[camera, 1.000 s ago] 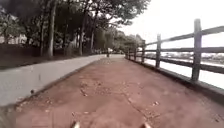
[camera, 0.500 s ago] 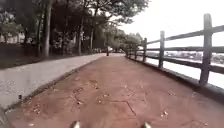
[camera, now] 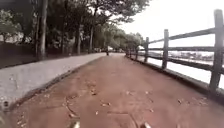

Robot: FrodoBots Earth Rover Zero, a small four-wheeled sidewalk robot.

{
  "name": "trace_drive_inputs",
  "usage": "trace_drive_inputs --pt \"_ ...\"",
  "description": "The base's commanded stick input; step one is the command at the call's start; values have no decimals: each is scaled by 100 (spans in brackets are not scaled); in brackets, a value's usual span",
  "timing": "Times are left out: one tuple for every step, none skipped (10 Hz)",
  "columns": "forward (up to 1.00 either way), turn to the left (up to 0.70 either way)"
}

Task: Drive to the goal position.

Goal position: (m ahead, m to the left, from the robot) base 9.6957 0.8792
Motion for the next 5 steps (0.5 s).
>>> trace_drive_inputs --pt "50 0" --pt "50 0" --pt "50 0" --pt "50 0" --pt "50 0"
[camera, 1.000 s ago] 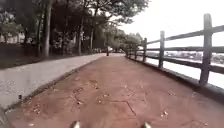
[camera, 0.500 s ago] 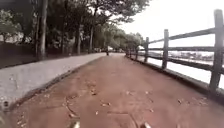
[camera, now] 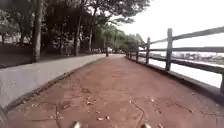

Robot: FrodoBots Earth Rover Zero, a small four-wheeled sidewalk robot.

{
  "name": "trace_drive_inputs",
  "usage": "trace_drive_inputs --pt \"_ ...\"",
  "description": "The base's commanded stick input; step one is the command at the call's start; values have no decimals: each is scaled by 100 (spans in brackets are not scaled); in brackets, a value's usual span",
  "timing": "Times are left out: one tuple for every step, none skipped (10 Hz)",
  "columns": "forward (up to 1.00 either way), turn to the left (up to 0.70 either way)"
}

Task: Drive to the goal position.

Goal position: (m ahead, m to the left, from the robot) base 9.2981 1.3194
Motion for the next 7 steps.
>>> trace_drive_inputs --pt "50 0" --pt "50 0" --pt "50 0" --pt "50 0" --pt "50 0" --pt "50 0" --pt "50 0"
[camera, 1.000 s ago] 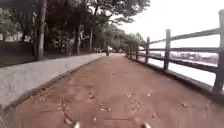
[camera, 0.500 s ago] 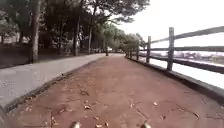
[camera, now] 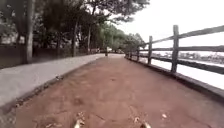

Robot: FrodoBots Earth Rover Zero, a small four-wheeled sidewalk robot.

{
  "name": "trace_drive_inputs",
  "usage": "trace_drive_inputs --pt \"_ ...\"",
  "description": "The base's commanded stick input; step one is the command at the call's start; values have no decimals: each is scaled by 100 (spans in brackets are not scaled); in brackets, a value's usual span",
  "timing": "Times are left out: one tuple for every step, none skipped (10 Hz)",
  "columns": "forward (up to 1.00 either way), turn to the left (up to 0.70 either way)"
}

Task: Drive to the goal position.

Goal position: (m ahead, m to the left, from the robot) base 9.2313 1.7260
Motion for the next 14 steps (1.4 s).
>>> trace_drive_inputs --pt "50 0" --pt "50 0" --pt "50 0" --pt "50 0" --pt "50 0" --pt "50 0" --pt "50 0" --pt "50 0" --pt "50 0" --pt "50 0" --pt "50 0" --pt "50 0" --pt "50 0" --pt "50 0"
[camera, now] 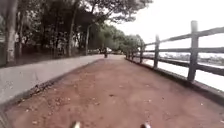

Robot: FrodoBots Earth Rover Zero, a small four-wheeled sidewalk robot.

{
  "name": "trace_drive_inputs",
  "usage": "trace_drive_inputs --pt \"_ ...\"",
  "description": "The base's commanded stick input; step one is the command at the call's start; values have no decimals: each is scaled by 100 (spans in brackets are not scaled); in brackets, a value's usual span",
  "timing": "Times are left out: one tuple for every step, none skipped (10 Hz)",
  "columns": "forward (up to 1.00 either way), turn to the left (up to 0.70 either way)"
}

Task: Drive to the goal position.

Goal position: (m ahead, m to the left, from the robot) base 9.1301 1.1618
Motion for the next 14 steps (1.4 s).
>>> trace_drive_inputs --pt "50 0" --pt "50 0" --pt "50 0" --pt "50 0" --pt "50 0" --pt "50 0" --pt "50 0" --pt "50 0" --pt "50 0" --pt "50 0" --pt "50 0" --pt "50 0" --pt "50 0" --pt "50 0"
